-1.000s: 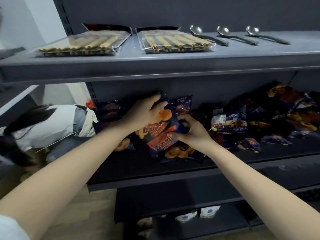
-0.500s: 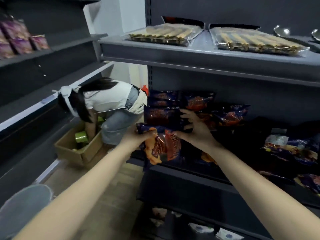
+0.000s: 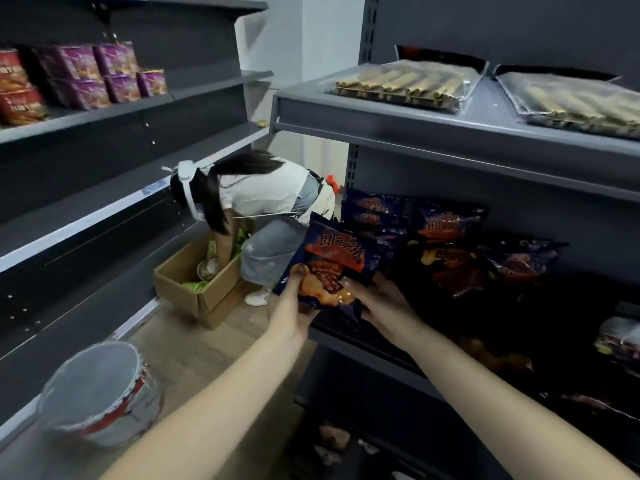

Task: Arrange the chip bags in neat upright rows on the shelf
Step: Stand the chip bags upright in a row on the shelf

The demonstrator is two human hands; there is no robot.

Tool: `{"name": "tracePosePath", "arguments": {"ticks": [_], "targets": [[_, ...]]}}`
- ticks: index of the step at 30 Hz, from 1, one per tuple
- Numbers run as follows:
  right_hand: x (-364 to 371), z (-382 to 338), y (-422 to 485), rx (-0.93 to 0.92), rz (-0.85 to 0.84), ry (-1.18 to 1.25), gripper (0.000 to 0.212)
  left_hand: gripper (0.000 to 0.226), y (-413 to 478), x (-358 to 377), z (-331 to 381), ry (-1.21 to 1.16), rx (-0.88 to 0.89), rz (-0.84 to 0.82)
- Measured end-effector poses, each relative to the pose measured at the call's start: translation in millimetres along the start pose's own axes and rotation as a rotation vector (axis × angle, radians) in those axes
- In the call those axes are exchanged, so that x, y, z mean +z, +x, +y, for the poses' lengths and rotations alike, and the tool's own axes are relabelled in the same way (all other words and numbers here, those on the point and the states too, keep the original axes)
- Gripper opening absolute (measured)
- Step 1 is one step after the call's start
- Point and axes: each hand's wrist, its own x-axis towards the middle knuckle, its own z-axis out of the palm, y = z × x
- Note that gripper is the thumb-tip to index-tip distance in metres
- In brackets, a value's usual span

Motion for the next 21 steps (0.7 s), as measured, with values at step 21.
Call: {"name": "tracePosePath", "arguments": {"ticks": [21], "targets": [[-13, 46, 6, -0.307, 0.511, -0.644, 0.092, 0.074, 31, -44, -6, 2.091, 1.318, -0.488]]}}
